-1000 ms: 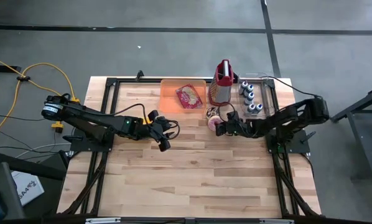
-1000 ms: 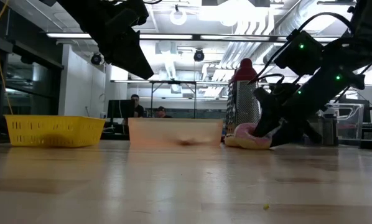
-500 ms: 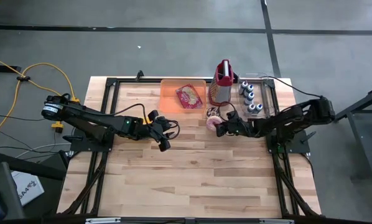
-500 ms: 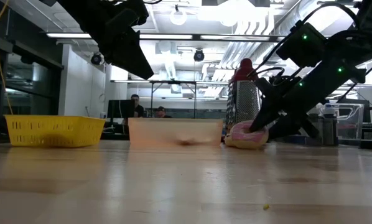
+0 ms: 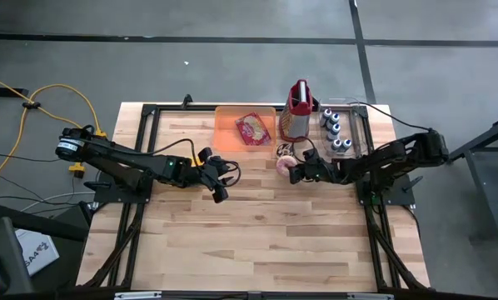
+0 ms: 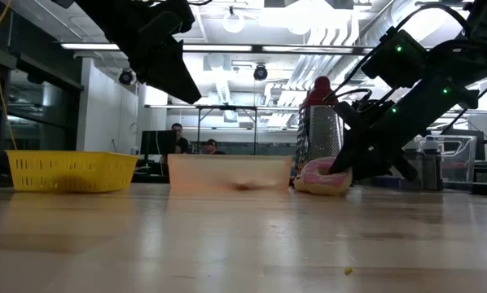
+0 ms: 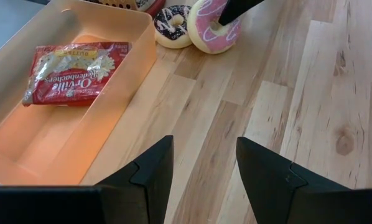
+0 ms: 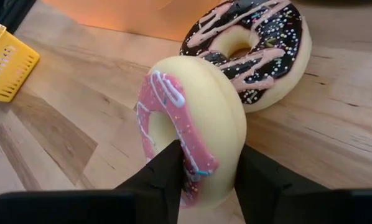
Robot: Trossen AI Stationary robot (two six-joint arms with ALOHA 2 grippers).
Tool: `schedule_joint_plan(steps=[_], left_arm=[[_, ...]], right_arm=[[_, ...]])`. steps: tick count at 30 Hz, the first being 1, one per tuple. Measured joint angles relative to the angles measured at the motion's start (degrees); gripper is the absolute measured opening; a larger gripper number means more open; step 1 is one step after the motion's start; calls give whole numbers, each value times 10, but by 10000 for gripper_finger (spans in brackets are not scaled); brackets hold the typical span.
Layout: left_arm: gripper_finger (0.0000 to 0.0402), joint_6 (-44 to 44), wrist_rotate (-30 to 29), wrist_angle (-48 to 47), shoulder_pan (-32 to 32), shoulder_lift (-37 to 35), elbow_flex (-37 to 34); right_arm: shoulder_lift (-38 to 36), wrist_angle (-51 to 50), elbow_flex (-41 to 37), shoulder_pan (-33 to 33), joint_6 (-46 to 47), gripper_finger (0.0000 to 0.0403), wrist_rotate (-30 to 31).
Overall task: Pick & Place Food Item
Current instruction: Put the pink donut into the yellow bin
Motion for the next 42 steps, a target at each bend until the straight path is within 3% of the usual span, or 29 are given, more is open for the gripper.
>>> schedule_joint_plan(steps=[9,21,30,42], left_arm=[[167,0,0,0,0,0,0],[167,25,0,0,-3,0,0],[167,242,-19,66,-46,19,0],[167,591,-109,251,-90,113,0]], right_arm=[[-5,16,0,0,-20,114,-15],[-5,135,0,30,-28,114,-60],[-5,246,0,67,-22,114,-95],[-5,265,0,118,35,114,-106]])
